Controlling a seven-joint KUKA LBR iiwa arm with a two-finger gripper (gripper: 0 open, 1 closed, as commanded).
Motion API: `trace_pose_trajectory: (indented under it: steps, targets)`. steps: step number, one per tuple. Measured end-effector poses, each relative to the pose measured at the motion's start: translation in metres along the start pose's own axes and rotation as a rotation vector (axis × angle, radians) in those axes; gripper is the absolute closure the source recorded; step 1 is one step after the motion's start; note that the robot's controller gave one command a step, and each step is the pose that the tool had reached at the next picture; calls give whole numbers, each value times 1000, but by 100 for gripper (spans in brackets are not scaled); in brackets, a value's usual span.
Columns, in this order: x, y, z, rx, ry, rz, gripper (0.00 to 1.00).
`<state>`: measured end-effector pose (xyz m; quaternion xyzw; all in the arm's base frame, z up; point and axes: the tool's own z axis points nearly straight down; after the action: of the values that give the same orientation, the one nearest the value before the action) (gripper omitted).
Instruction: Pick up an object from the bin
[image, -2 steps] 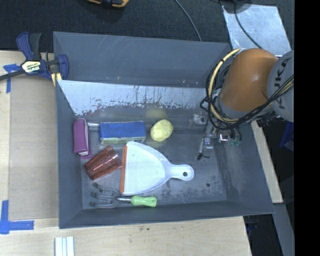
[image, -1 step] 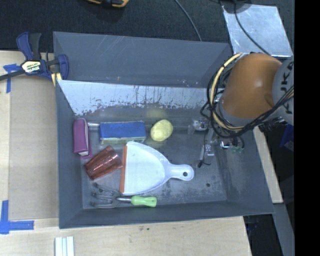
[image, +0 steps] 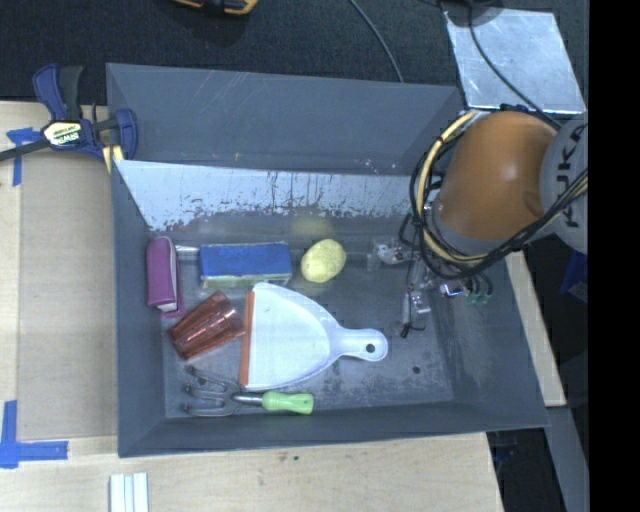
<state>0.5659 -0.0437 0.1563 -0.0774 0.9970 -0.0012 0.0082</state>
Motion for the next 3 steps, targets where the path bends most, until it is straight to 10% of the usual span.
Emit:
trace_pose_trajectory:
  steps: [1,2,3]
  targets:
    - [-8,33,-44,0,-2,-31,0]
    - [4,2,58,1,0,79,0]
    - [8,11,73,0,8,131,0]
